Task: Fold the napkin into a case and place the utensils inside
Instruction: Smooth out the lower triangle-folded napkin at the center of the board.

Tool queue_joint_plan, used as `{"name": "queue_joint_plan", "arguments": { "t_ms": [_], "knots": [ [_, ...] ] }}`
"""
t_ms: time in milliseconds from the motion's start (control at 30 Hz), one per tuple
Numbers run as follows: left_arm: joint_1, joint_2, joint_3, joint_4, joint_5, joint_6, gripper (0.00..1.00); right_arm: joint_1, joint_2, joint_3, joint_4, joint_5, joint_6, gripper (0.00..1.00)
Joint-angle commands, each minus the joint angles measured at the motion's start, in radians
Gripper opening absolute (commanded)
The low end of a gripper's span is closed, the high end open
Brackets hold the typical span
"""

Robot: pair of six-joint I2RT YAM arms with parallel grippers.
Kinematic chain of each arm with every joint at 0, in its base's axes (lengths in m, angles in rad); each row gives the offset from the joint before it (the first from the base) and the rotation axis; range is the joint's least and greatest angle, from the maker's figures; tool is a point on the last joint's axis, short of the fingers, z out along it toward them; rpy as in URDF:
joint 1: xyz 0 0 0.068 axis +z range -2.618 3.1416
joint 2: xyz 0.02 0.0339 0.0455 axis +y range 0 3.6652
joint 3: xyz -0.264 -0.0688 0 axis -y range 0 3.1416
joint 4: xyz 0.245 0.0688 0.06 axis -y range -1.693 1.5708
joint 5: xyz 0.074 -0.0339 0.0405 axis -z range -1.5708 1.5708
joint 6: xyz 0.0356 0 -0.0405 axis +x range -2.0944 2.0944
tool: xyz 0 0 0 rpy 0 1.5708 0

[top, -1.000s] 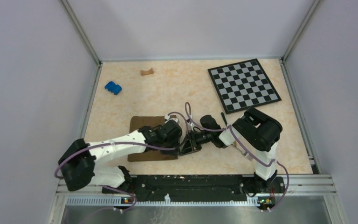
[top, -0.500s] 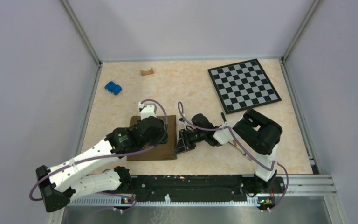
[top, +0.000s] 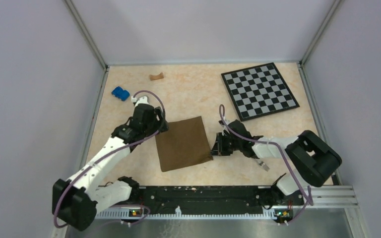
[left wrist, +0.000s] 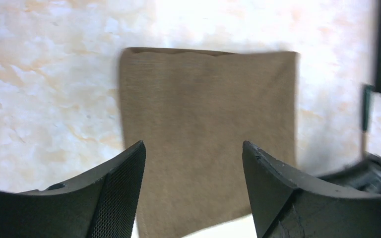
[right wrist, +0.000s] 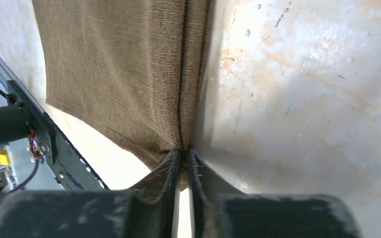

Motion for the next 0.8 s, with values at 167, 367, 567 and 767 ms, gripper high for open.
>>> {"name": "queue_joint_plan", "arguments": {
  "t_ms": [167, 367, 567, 767],
  "knots": [
    [0.375, 0.233, -0.059, 0.26, 0.448, 0.102, 0.8, -0.099, -0.005, 0.132, -0.119, 0.073, -0.162, 0.56],
    [0.494, 0.421, 0.007, 0.283, 0.511, 0.145, 0.73, -0.171, 0.279, 0.431, -0.072, -0.105, -0.2, 0.6],
    [0.511, 0.579, -0.002, 0.341, 0.581, 0.108, 0.61, -0.189, 0.425, 0.574, -0.054, -0.108, -0.173, 0.56],
    [0.511, 0.57, -0.066, 0.424, 0.52, 0.075, 0.56, -0.211, 0.506, 0.617, -0.027, -0.143, -0.135, 0.46]
  ]
}}
